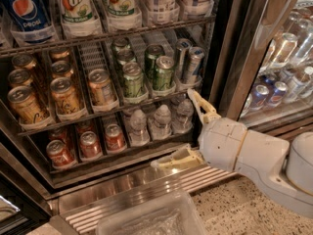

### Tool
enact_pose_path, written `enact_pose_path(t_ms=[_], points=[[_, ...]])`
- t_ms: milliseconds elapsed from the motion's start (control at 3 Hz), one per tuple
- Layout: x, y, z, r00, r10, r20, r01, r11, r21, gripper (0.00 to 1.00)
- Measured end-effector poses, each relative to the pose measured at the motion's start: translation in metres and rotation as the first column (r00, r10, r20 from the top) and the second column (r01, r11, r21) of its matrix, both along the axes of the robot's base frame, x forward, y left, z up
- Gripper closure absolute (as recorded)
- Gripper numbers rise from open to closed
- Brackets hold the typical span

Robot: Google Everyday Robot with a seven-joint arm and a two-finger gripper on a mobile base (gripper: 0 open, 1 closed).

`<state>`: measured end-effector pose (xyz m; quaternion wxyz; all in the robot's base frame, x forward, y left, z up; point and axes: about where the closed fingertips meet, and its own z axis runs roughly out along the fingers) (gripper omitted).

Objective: Pick green can from middle shelf of fridge

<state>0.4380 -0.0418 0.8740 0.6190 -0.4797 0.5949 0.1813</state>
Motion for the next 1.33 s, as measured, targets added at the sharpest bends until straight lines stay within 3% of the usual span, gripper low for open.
enact_pose_path(t_ms=[667, 1000, 1333], points=[[0.019, 0.010, -0.009, 0.9913, -0.127, 0.035, 0.122, 0.986, 0.113, 0.00], [0.018, 0.020, -0.004, 0.9916, -0.112, 0.065, 0.104, 0.989, 0.104, 0.00], [0.023, 0.014, -0.010, 0.9874, -0.152, 0.045, 0.143, 0.978, 0.153, 0.00]])
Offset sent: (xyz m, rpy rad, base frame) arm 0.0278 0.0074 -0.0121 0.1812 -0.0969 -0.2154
